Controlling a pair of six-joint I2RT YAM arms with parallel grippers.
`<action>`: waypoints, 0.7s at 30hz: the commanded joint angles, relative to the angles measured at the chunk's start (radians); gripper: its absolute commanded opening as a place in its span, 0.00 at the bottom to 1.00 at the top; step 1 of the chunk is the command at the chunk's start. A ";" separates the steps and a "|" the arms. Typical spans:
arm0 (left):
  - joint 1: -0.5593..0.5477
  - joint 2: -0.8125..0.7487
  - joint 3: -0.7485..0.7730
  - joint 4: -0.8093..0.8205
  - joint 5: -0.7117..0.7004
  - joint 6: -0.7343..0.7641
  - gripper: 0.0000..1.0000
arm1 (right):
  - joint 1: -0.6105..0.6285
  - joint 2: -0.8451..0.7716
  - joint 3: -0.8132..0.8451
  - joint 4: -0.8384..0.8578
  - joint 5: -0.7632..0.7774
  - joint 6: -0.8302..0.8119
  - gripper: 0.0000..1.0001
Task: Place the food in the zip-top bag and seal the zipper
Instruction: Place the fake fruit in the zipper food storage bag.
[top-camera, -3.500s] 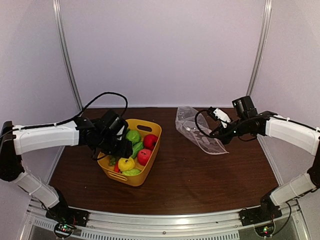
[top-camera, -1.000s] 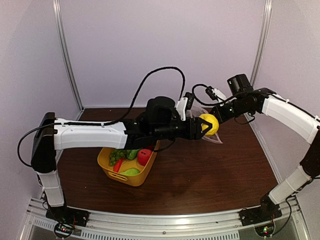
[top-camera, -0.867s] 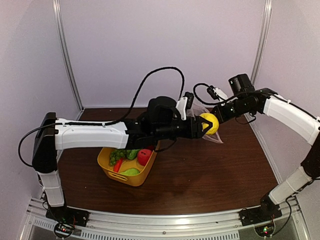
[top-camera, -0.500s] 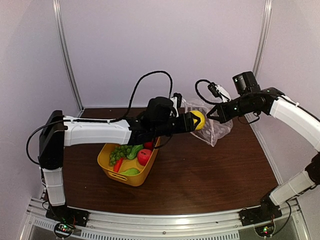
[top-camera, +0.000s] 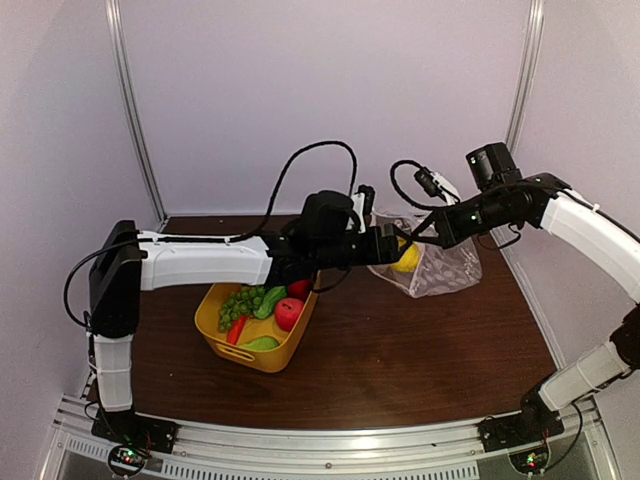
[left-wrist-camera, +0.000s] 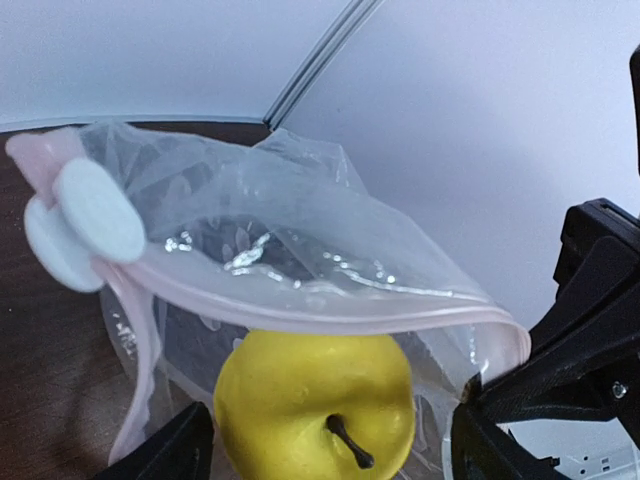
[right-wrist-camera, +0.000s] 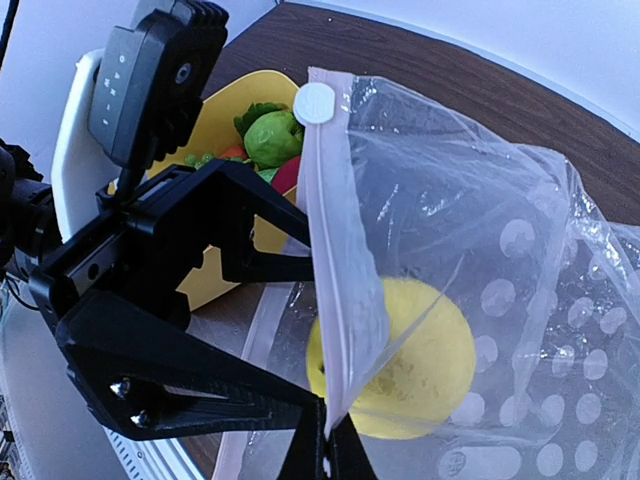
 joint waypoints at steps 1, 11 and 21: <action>-0.009 -0.041 0.045 0.032 0.063 0.051 0.86 | -0.022 0.014 0.050 -0.018 -0.014 0.014 0.00; -0.015 -0.139 0.079 0.041 0.310 0.201 0.84 | -0.084 0.007 0.035 0.002 -0.010 0.006 0.00; -0.023 -0.405 -0.095 -0.436 0.206 0.513 0.84 | -0.139 -0.041 0.036 0.019 0.105 -0.058 0.00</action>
